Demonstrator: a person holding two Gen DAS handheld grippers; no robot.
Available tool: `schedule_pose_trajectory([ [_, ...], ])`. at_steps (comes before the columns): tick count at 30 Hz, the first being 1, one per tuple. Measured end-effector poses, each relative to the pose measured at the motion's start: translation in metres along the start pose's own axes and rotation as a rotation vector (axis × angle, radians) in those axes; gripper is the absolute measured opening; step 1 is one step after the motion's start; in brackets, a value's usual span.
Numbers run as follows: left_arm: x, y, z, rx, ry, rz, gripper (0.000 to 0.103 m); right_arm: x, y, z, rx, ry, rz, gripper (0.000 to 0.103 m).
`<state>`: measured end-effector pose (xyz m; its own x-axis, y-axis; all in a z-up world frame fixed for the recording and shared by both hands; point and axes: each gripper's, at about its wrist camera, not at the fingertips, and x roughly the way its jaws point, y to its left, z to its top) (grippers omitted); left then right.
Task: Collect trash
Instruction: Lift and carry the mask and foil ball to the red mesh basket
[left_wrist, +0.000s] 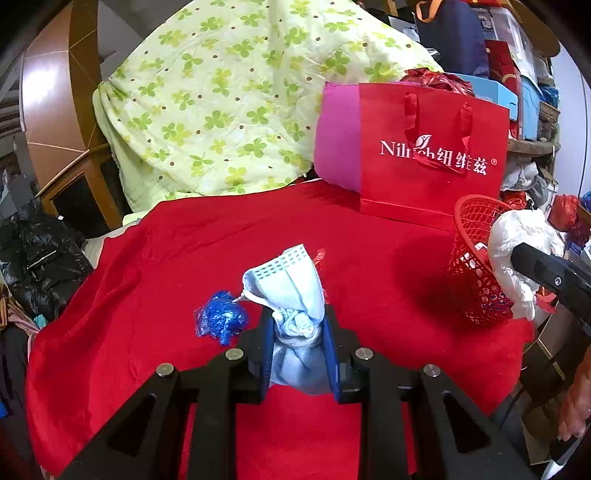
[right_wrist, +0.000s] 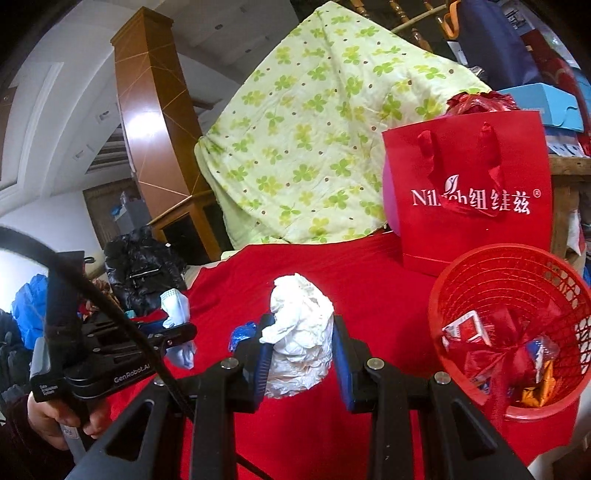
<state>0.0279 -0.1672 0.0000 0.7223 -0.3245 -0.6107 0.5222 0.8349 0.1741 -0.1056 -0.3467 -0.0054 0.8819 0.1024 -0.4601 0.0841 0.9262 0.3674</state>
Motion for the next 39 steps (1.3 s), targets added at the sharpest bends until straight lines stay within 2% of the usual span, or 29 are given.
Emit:
schedule_pose_trajectory([
  [20,-0.005,-0.043,0.015,0.115,-0.023,0.001,0.026,-0.029,-0.036,0.012,0.041,-0.072,-0.065,0.033],
  [39,0.006,-0.101,0.027,0.227,-0.016,-0.038,0.026,-0.057,-0.086,0.012,0.128,-0.129,-0.119,0.033],
])
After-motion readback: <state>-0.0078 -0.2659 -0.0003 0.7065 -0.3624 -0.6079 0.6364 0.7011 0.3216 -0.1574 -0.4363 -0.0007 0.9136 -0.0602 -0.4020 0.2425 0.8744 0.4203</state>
